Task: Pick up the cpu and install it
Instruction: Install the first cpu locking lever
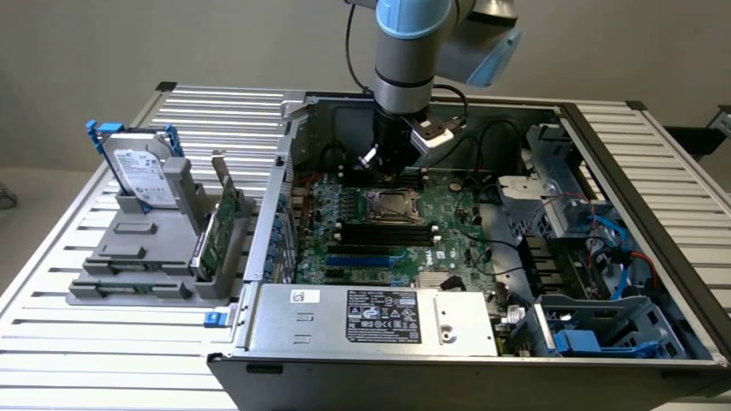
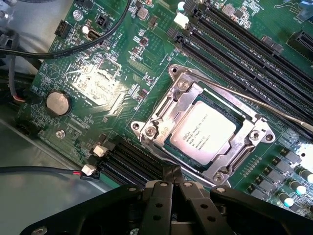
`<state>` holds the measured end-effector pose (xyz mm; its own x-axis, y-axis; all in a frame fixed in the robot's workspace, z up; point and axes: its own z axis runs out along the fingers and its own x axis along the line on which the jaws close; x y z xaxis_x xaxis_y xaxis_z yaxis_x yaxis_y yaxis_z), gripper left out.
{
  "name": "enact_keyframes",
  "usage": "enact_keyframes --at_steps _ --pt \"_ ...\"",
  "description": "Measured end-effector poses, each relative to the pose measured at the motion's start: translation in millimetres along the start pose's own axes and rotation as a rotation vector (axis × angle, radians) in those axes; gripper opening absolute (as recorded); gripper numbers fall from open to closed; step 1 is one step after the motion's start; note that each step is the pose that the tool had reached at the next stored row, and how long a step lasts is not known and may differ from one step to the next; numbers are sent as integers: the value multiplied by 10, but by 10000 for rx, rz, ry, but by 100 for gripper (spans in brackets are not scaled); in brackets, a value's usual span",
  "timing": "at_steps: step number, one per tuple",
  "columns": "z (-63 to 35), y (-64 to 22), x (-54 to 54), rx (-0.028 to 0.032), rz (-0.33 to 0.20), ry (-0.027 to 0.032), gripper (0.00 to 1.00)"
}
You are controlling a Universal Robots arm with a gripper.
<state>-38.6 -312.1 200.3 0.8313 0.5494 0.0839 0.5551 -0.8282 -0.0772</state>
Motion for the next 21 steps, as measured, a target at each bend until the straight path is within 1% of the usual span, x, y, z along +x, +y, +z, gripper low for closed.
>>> enact_keyframes --at_steps 21 --pt "22 17 22 -1 1 -1 11"
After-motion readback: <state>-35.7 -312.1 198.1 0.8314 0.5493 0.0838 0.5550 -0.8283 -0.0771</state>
